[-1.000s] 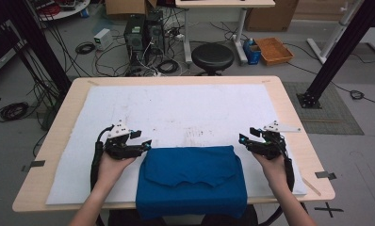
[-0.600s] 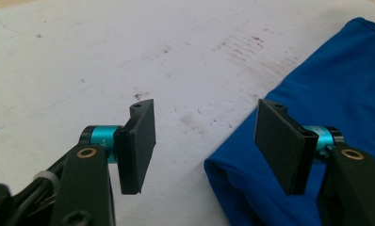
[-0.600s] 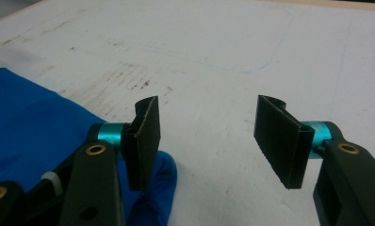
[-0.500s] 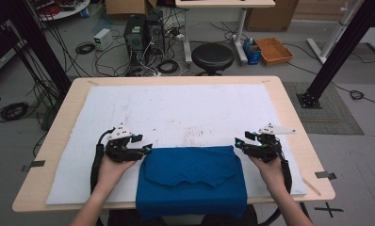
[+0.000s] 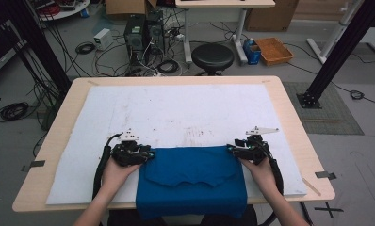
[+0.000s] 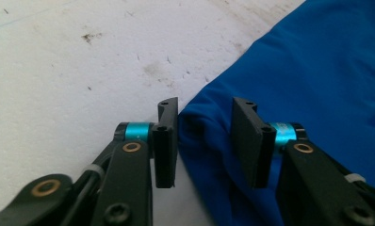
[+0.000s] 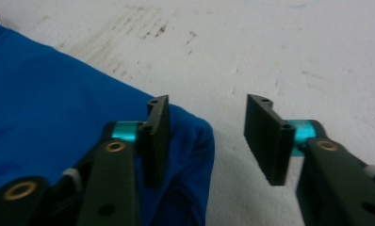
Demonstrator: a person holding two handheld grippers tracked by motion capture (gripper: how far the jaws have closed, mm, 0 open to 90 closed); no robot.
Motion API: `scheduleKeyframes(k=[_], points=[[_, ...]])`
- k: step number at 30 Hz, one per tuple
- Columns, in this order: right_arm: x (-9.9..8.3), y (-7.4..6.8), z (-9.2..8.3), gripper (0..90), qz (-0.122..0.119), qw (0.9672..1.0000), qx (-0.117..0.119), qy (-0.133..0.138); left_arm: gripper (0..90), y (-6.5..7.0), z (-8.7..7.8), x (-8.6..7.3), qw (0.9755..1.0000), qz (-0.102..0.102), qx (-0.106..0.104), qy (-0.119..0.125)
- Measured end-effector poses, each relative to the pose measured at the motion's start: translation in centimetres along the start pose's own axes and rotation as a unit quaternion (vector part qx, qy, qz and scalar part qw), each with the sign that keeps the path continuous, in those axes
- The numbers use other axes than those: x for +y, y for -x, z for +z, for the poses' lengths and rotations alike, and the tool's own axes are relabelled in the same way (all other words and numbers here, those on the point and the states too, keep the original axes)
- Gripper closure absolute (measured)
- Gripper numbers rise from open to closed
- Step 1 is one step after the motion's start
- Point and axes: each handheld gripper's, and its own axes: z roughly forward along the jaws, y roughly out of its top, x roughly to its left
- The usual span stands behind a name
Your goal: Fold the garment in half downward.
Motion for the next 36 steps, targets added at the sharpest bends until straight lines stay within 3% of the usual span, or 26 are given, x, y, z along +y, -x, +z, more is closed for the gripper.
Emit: scheduleKeyframes(k=[4,9,16,18,24,29,36], points=[[-0.3,0.2,0.6,72.3,0.001,0.9995,0.023,-0.023,73.6,0.2,0.2,-0.2,0.9999,-0.006,-0.011,0.001],[-0.4,0.1,0.4,82.2,-0.005,0.9994,0.029,-0.017,82.3,0.6,0.2,-0.2,1.0000,0.006,-0.006,0.005],[0.8,0.7,0.1,82.9,-0.013,0.9996,0.025,0.002,83.5,-0.3,0.2,0.8,0.9998,0.016,0.008,0.010],[1.4,1.0,0.3,82.9,-0.017,0.9996,0.021,0.006,83.5,-0.8,0.2,1.5,0.9994,0.028,0.019,0.008],[3.7,1.9,1.4,82.8,-0.030,0.9995,0.002,0.006,83.5,-2.6,1.0,3.7,0.9987,0.032,0.038,0.015],[5.6,2.7,2.4,82.8,-0.037,0.9992,-0.012,0.006,83.4,-4.1,1.8,5.3,0.9983,0.023,0.048,0.026],[7.2,3.9,3.8,82.7,-0.041,0.9987,-0.029,0.005,83.4,-5.8,3.1,7.5,0.9974,0.030,0.064,0.012]])
